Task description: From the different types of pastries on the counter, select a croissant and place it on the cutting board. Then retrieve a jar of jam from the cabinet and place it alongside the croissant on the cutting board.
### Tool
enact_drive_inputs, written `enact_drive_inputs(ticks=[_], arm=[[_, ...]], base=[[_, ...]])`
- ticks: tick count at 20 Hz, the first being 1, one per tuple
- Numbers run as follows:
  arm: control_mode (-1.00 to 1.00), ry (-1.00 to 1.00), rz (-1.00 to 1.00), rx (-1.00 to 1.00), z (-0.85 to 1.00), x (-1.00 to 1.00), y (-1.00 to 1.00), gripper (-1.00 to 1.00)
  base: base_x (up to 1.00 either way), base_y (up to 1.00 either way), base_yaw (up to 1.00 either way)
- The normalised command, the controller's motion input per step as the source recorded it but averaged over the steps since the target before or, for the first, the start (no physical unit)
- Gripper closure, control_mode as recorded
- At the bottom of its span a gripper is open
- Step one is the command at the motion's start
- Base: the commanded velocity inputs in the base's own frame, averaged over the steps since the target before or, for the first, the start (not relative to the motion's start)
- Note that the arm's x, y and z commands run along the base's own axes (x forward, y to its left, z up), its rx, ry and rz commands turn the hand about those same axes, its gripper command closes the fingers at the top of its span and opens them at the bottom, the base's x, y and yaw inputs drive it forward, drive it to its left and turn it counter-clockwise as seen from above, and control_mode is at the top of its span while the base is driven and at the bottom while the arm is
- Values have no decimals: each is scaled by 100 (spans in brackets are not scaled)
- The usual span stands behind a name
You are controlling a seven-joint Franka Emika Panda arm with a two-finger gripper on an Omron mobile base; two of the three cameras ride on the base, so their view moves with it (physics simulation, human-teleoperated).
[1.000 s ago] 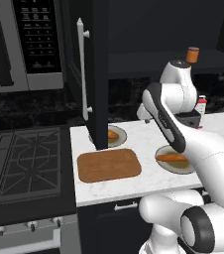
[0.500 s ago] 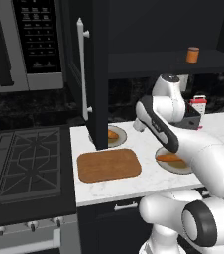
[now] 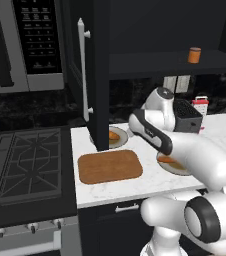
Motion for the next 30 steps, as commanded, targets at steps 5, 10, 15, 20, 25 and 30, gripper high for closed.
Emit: enact_drive_inputs(ticks=[5,10,15,20,25,30], arm=[[-100,0,6,0,-17,25,13,-100],[-100,1,0,0,-2,47,4,-100],[-100,0,2,0,-24,44,9,-100],[-100,-4,2,0,-16,35,16,-100],[-100,-4,4,0,-6,28,22,-100],[-100,0,4,0,-11,36,15,-100]], base=[[0,0,0],[0,0,0],[0,0,0],[0,0,0],[0,0,0],[0,0,0]])
